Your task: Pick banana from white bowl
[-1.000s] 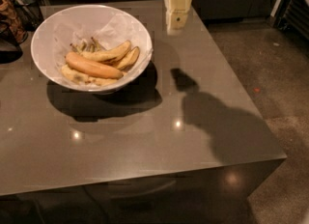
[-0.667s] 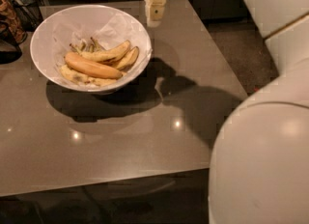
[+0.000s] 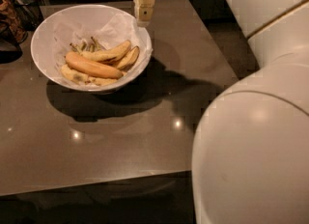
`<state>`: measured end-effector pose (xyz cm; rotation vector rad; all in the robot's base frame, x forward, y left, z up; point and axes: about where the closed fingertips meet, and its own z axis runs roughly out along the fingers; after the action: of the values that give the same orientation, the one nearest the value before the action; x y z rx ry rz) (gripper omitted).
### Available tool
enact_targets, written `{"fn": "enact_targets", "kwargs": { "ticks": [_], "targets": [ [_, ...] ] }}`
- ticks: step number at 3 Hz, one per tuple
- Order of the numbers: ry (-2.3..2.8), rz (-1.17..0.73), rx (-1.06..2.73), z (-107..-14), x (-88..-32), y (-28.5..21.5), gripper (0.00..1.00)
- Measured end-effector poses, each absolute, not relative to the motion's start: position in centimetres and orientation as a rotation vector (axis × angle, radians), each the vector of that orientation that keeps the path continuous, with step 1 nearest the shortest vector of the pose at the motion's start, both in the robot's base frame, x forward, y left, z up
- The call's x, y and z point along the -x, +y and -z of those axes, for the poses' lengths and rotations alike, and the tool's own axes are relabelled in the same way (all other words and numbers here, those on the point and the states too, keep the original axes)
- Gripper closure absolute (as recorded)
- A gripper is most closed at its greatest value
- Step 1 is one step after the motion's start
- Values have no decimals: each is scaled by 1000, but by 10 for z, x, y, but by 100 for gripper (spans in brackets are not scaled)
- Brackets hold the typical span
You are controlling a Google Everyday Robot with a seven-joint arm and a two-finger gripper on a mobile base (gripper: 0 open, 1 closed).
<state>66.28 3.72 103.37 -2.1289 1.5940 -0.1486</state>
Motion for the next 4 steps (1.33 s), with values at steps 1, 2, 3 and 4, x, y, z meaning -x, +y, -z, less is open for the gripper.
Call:
{"fn": "enact_targets", "kwargs": {
  "ticks": [1, 2, 3, 4],
  "targets": [
    [1575, 110, 2167, -1018, -674, 56, 0],
    [1563, 91, 2196, -1007, -681, 68, 19],
    [1563, 77, 2204, -1001, -686, 75, 22],
    [1564, 69, 2208, -997, -689, 79, 23]
  ]
}}
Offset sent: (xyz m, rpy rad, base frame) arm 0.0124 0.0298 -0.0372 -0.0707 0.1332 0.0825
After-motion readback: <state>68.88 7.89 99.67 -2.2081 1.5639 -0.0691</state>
